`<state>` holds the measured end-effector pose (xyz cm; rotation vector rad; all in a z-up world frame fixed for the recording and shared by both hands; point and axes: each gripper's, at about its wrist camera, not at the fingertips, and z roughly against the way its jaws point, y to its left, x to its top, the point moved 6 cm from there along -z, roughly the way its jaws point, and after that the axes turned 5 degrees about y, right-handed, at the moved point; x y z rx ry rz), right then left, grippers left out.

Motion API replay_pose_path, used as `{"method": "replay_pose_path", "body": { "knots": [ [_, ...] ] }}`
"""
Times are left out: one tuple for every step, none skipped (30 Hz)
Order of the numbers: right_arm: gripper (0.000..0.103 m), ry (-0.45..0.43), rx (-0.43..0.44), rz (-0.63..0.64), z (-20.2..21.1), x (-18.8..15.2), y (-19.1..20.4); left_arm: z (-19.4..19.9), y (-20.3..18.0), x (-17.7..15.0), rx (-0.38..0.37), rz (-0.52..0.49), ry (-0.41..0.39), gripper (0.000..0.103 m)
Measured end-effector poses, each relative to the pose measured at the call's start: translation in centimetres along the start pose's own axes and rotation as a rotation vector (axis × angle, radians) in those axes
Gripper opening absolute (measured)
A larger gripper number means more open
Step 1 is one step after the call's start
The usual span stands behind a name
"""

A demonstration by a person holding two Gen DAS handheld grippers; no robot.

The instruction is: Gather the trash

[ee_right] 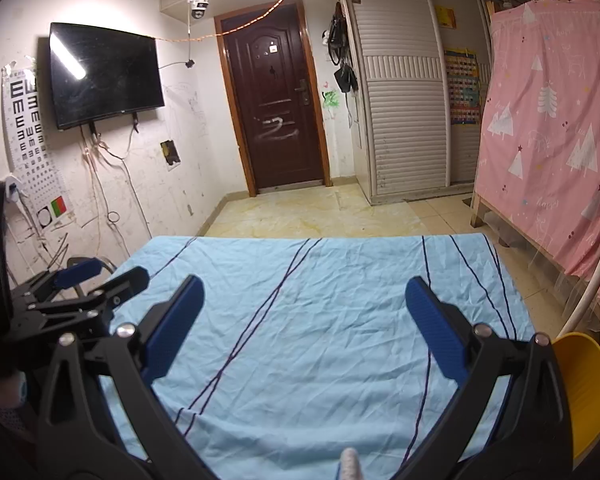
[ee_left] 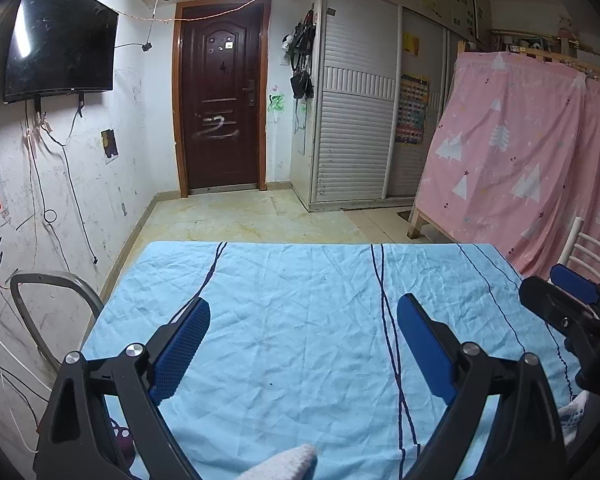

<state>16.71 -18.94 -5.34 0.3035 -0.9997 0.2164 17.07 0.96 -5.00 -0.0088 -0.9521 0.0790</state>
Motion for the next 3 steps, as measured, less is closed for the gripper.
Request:
{"method": "replay_pose_path", "body": {
  "knots": [
    [0.097,0.000,-0.001,0.000,0.00,0.00,0.00,0.00,-0.03,-0.04,0.000,-0.001,0.000,0.086],
    [0.097,-0.001,0.000,-0.001,0.01,0.00,-0.01,-0.03,-0.07,-0.04,-0.003,0.000,0.002,0.086],
    [0.097,0.000,0.002,-0.001,0.00,0.00,0.00,-0.06,-0.10,-0.03,-0.004,0.001,0.003,0.086]
  ]
}}
